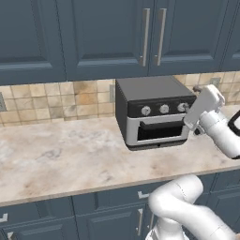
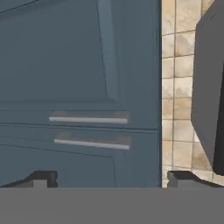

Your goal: Pull the toaster oven rack outwards. Pick up the baguette from the plate and place it on the toaster oven rack. Close the toaster oven door fully and set the temperature to the lowest setting.

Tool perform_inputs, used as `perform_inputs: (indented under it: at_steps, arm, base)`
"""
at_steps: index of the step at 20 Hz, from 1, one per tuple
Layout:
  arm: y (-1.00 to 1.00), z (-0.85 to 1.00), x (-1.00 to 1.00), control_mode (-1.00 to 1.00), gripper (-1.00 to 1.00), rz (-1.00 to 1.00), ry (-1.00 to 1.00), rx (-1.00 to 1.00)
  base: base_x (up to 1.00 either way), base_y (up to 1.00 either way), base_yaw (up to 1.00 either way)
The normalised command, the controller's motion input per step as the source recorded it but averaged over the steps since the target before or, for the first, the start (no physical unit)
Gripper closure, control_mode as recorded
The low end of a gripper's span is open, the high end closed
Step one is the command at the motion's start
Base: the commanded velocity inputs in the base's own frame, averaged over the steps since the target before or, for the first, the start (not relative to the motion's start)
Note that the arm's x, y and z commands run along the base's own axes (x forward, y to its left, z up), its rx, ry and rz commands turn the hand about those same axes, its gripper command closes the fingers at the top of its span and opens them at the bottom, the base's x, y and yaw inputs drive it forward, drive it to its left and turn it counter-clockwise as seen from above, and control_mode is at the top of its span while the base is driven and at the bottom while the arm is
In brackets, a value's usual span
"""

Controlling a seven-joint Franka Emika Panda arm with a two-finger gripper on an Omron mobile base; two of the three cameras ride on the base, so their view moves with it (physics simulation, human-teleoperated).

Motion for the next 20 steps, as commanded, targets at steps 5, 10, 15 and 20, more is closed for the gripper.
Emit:
perform_inputs:
  at_steps: [5, 10, 15, 20]
  arm:
    - [-0.1, -0.38, 0.17, -1.0, -1.0, -0.21, 0.27, -0.68]
    - [-0.24, -0.45, 0.06, -1.0, -1.0, -0.26, 0.24, -0.63]
    - [-0.22, -0.25, 0.04, -1.0, -1.0, -0.21, 0.17, -0.25]
    - [-0.24, -0.04, 0.0, -1.0, -1.0, -0.01, 0.01, 0.09]
  base:
    - [0.0, 0.0, 0.0]
    - [0.0, 0.0, 0.0]
    - [0.0, 0.0, 0.0]
    - [0.0, 0.0, 0.0]
